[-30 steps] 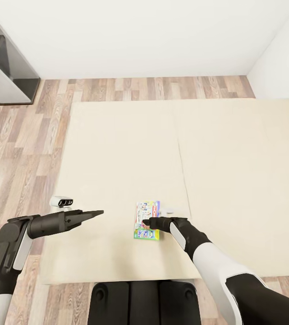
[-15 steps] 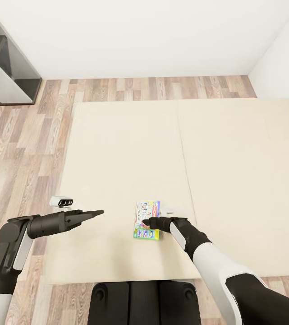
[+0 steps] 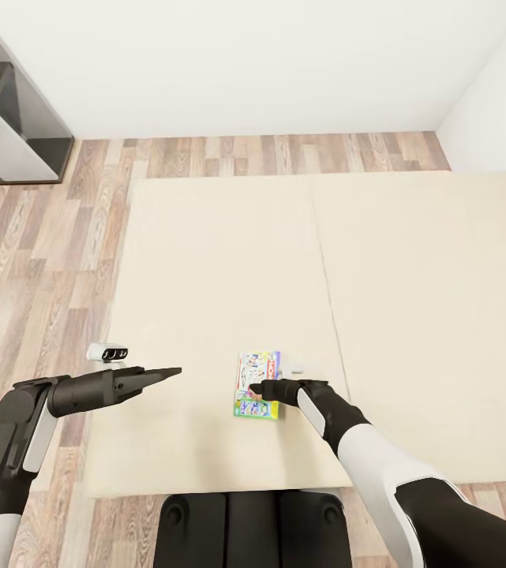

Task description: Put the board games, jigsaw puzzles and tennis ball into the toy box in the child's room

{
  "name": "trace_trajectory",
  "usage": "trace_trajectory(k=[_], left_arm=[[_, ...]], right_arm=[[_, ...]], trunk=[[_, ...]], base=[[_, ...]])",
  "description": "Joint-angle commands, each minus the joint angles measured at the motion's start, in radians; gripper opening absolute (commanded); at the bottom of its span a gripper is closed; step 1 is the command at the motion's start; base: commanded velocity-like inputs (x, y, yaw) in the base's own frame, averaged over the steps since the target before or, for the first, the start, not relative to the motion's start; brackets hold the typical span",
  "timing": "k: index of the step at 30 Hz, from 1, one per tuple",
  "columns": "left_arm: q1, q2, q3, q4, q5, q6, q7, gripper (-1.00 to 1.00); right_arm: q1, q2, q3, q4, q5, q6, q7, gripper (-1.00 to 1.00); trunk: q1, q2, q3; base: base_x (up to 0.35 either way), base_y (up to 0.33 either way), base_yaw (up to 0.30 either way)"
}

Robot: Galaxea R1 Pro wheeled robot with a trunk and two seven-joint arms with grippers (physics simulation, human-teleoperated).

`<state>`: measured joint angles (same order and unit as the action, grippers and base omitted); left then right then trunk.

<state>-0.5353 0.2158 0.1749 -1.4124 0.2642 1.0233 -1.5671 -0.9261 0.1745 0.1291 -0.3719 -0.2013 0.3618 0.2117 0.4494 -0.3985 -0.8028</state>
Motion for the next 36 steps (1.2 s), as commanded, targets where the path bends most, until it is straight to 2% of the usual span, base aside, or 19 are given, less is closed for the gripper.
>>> trace_trajectory(k=[1,36], left_arm=[[0.000,0.000,0.000,0.000,0.000,0.011,-0.004,1.00],[0.000,0.000,0.000,0.000,0.000,0.011,-0.004,1.00]], right_arm=[[0.000,0.000,0.003,-0.001,-0.007,0.005,-0.002,1.00],[0.000,0.000,0.006,-0.001,-0.007,0.006,-0.002,1.00]], trunk=[[0.001,-0.002,-0.001],[0.001,-0.002,-0.001]], base=[[0.000,0.040,0.000],[0.000,0.033,0.000]])
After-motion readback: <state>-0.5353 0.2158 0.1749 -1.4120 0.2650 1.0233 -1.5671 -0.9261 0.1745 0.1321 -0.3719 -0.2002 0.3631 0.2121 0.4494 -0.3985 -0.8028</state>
